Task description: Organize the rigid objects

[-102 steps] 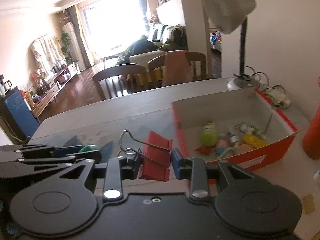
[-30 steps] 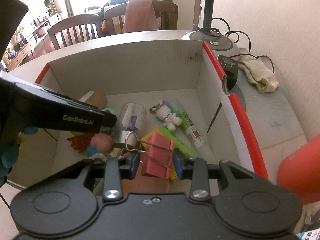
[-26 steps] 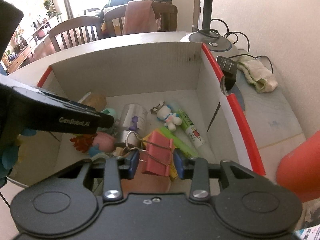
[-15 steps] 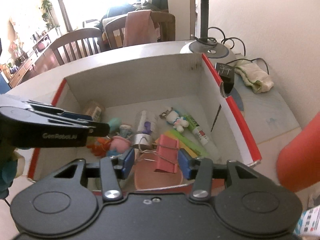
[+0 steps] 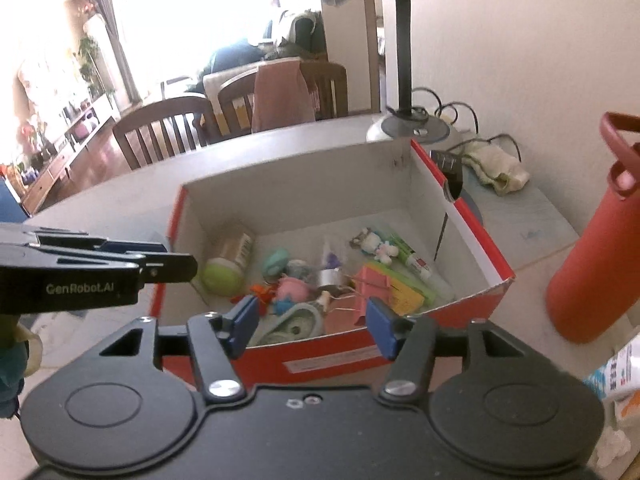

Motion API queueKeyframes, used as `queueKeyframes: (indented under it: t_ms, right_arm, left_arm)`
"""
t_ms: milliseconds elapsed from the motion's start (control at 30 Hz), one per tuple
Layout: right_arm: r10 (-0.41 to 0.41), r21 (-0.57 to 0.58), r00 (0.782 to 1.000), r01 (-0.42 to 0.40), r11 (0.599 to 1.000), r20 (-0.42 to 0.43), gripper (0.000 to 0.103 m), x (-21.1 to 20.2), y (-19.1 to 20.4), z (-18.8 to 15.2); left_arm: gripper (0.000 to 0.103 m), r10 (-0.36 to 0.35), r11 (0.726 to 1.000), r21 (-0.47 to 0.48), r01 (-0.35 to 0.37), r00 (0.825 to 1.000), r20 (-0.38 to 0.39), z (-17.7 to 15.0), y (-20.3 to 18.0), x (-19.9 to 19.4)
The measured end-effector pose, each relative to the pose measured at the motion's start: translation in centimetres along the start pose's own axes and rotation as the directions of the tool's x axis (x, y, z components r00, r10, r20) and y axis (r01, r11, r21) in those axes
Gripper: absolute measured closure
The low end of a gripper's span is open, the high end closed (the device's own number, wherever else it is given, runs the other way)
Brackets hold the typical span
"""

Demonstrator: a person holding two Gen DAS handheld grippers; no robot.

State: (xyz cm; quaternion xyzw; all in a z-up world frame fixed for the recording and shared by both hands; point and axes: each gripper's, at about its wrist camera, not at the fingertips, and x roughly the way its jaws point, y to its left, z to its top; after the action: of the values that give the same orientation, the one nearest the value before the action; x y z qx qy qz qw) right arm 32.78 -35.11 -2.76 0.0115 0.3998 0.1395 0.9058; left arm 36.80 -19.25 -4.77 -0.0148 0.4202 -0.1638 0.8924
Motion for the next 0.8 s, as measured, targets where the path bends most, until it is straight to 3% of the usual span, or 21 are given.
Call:
queueKeyframes:
  t_ms: [200,633,667,733,800]
  right_arm:
    - [0.011,0.009,0.998,-0.011,1.0,0.055,0.038,-2.5,1.9,-0.9]
    - [0.037,0.037,0.984,-0.045,0.998,0.176,0.018,-7.6,4.0,-3.5]
    - [0.038,0.046,0.982,-0.048,0.998,0.184,0.018,-7.9,4.1,-3.7]
    - [0.035,0.056,0.98,-0.047,0.997,0.195,0.016,-8.5,4.3,-4.2]
    - [0.031,0.061,0.978,-0.044,0.997,0.204,0.014,-9.1,4.5,-4.6]
  left_arm:
    - [0.071,-0.018,0.999,0.032,0.017,0.999,0.049,-1.3,-0.1,-3.6]
    - [0.07,-0.058,0.995,0.085,0.048,0.99,0.126,-4.7,0.2,-10.0]
    - [0.066,-0.06,0.995,0.084,0.05,0.99,0.13,-5.0,0.3,-10.3]
    - [0.041,-0.061,0.995,0.082,0.049,0.988,0.143,-5.5,0.5,-11.1]
    - [0.039,-0.053,0.996,0.085,0.04,0.985,0.166,-6.1,0.6,-11.9]
